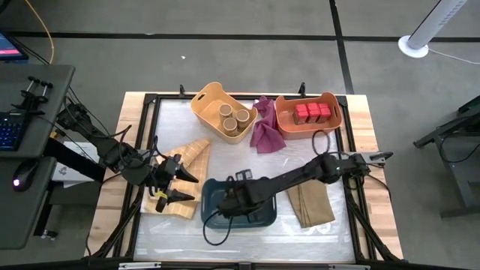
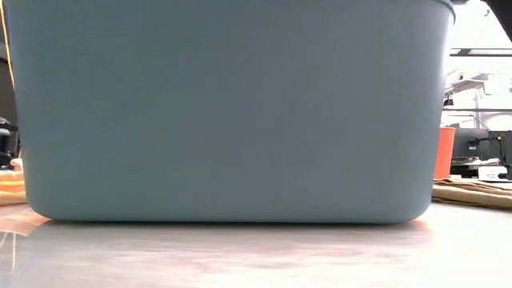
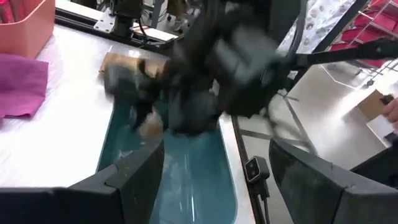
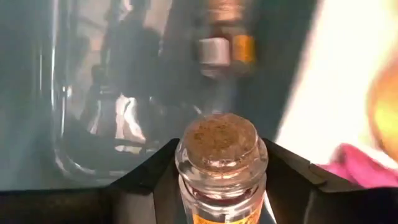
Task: Sort spices by type
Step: Put the transparent seasoning bottle into the blue bin
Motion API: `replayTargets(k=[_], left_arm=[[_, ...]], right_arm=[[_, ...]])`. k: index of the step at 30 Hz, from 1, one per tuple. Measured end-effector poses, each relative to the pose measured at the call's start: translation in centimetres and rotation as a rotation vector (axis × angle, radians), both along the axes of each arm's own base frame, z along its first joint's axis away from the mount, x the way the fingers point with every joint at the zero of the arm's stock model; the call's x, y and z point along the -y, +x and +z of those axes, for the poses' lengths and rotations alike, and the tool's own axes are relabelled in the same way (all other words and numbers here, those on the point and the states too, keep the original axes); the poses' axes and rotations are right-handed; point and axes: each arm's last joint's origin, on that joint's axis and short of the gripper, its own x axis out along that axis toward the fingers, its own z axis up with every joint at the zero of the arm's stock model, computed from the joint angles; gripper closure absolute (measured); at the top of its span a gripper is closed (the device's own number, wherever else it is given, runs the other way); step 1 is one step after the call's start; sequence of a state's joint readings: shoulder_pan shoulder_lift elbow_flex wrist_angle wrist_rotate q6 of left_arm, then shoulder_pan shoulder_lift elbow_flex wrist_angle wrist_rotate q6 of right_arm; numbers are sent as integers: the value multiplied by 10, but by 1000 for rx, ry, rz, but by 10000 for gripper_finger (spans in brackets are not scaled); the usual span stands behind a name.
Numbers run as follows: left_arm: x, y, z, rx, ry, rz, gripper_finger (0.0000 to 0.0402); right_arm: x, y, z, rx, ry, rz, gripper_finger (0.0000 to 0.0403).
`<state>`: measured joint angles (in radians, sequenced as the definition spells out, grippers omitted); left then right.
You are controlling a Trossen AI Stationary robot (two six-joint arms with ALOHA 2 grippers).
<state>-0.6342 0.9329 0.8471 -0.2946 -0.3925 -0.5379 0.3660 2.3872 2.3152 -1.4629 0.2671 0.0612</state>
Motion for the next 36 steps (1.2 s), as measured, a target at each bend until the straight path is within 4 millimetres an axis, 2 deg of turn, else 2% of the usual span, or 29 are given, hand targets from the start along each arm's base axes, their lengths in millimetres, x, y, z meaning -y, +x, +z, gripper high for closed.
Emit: replayTargets(k=[3,6,10,13,18,26,30,36], left_arm=[[0,1,-1,11,48,26,126],[0,7,-5,19,187,35,126],[3,24,-18,-7,388,-11,126],[8,41,-24,-35,529,-85,126],[23,63,-24,-17,801,-218,126],[47,70,-31,21,1232,-393,126],[50,71,-32,23,1304,-366,126],[49,73,-30,34,1314,-332,126]], right_arm=[[7,-10,31,90,19,-118,222],[12,-16,59,204,80,-231,222],[13,-16,82,333,178,-281,222],[11,-11,85,362,284,-270,222],[10,-3,89,380,435,-237,222],[23,10,94,435,556,-232,222],[29,16,97,475,597,-229,222],[34,23,101,521,652,-216,222]])
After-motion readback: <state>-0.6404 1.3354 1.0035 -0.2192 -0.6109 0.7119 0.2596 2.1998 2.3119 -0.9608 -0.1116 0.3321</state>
